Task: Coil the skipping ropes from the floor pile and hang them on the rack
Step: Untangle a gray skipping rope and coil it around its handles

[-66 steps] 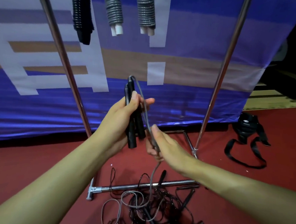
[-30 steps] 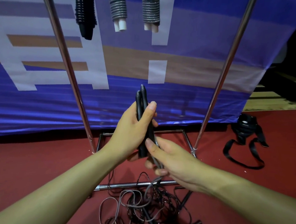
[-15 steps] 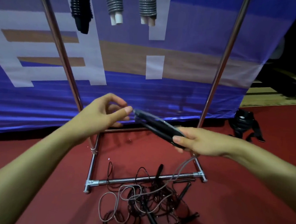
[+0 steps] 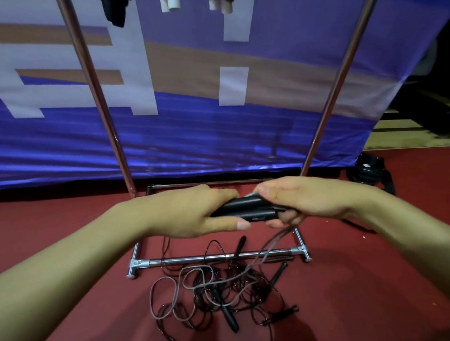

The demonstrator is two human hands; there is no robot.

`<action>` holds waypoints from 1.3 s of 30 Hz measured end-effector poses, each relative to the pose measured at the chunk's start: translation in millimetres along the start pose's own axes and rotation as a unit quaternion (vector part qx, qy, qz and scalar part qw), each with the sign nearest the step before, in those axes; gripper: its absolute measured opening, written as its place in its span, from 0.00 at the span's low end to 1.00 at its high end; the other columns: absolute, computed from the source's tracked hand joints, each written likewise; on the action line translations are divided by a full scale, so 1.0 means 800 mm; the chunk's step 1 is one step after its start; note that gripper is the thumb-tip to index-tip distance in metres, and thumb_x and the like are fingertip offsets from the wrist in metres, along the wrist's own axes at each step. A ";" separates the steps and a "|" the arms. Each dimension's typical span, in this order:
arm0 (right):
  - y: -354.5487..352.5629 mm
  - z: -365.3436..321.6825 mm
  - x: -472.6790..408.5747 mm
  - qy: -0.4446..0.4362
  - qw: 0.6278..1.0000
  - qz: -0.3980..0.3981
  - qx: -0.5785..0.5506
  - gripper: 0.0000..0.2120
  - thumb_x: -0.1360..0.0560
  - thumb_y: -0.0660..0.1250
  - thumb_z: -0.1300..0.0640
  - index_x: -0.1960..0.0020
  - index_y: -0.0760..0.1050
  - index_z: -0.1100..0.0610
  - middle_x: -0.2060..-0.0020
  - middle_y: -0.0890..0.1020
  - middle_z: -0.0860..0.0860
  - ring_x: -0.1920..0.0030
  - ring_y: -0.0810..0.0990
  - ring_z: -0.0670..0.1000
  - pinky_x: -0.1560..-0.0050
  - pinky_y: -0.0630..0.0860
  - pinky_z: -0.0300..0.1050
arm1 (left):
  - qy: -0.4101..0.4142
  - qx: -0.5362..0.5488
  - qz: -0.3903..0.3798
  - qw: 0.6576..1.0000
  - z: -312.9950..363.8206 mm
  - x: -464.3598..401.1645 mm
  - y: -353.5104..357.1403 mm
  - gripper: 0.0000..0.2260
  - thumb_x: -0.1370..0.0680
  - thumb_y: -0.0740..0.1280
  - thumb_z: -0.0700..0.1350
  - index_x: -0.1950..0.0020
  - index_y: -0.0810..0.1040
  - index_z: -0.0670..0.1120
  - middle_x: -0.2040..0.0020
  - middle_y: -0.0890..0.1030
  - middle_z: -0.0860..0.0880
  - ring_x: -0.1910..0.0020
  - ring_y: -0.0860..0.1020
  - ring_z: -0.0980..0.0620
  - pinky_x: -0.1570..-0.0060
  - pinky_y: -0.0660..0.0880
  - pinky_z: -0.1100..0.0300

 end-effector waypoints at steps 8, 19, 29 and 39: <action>-0.026 0.002 0.007 -0.018 0.983 0.060 0.173 0.19 0.12 0.55 0.53 0.57 0.71 0.63 0.68 0.71 0.47 0.68 0.66 0.46 0.65 0.66 0.42 | -0.013 0.051 0.013 0.999 -0.009 0.002 -0.007 0.17 0.21 0.61 0.66 0.55 0.74 0.53 0.65 0.74 0.51 0.69 0.71 0.56 0.67 0.70 0.59; -0.022 -0.039 0.016 -0.054 0.884 0.152 0.439 0.10 0.16 0.59 0.46 0.54 0.74 0.43 0.63 0.78 0.44 0.60 0.77 0.46 0.57 0.72 0.44 | -0.078 0.183 -0.082 0.977 -0.028 0.010 0.030 0.14 0.17 0.62 0.59 0.48 0.73 0.48 0.61 0.81 0.50 0.69 0.80 0.53 0.63 0.80 0.54; -0.023 -0.050 0.021 -0.058 0.833 0.164 0.526 0.11 0.18 0.59 0.41 0.41 0.72 0.45 0.58 0.71 0.39 0.56 0.71 0.43 0.53 0.69 0.43 | -0.101 0.186 -0.089 0.973 -0.033 0.007 0.028 0.17 0.18 0.62 0.60 0.52 0.72 0.47 0.65 0.76 0.54 0.70 0.72 0.51 0.71 0.72 0.55; -0.038 -0.036 0.004 -0.115 0.939 0.122 0.301 0.14 0.15 0.60 0.48 0.56 0.75 0.51 0.64 0.76 0.46 0.62 0.74 0.43 0.56 0.70 0.40 | -0.065 0.183 -0.147 0.970 0.003 0.013 0.029 0.17 0.18 0.62 0.61 0.55 0.70 0.47 0.64 0.74 0.51 0.70 0.70 0.52 0.70 0.71 0.58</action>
Point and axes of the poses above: each hand's wrist, its own x-axis away from the middle knuckle, its own y-axis out of the palm, z = x × y, the point moved 10 cm from there along -x, towards the middle knuckle
